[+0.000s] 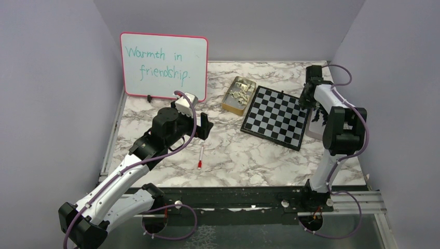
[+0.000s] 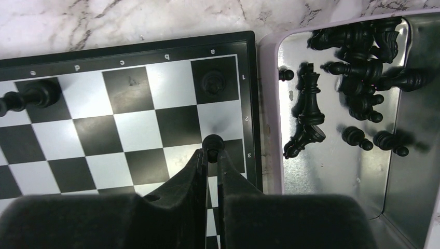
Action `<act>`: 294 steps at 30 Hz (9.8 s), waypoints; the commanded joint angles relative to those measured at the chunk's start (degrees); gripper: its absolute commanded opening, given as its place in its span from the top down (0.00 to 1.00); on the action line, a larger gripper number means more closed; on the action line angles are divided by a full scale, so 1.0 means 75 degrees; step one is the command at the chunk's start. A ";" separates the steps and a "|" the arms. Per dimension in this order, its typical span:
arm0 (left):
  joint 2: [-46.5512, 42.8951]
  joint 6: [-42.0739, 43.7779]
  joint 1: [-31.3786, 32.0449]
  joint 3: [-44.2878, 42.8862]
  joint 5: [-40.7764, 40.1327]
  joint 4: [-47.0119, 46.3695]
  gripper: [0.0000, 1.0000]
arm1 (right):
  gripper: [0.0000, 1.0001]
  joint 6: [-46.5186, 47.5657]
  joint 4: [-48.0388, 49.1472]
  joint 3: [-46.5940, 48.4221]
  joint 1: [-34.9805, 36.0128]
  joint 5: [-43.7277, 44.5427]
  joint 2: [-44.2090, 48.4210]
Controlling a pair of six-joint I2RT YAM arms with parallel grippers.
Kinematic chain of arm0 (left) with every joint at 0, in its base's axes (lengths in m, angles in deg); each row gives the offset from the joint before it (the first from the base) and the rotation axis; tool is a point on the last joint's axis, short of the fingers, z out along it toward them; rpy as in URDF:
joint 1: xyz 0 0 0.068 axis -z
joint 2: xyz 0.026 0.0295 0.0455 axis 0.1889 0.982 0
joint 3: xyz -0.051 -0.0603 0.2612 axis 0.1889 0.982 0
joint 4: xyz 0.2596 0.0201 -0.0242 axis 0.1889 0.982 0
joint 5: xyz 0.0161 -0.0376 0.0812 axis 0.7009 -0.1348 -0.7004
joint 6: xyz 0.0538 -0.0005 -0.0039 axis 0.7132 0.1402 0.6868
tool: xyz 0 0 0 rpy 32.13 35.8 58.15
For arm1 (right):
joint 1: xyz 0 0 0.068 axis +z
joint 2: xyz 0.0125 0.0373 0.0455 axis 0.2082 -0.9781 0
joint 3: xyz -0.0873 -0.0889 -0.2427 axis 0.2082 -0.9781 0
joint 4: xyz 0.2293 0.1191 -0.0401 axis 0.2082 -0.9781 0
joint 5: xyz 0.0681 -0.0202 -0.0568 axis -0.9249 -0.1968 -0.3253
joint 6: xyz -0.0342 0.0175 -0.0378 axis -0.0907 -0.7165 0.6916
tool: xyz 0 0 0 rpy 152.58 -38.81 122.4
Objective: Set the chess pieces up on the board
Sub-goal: Place the chess piece on the chessboard, then pick up the chess piece from the storage box.
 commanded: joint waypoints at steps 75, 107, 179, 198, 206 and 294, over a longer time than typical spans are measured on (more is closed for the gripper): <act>0.0023 0.0011 0.0036 0.0102 0.0095 -0.0231 0.01 | 0.69 -0.0203 -0.0526 0.0384 -0.0412 0.0956 0.0925; 0.0364 0.0070 0.0030 0.0078 -0.0171 -0.0062 0.01 | 0.65 -0.0957 0.1098 -0.1779 -0.2122 -0.0088 0.1619; 0.0290 -0.0111 0.0036 -0.0051 -0.0330 -0.0062 0.01 | 0.84 -0.1372 0.1167 -0.1865 -0.2134 -0.1179 0.2172; 0.2397 -0.2249 0.0034 -0.2023 0.0329 -0.1174 0.20 | 0.83 -0.4463 0.3776 -0.4054 -0.1530 -0.5939 0.4013; 0.4060 -0.2927 0.0145 -0.2431 0.0818 -0.2816 0.33 | 0.82 -0.6381 0.5627 -0.4860 -0.0276 -0.6179 0.4067; 0.8793 -0.2195 0.1808 -0.5480 0.0995 -0.4433 0.94 | 0.78 -0.7980 0.6983 -0.5642 0.0033 -0.6493 0.4227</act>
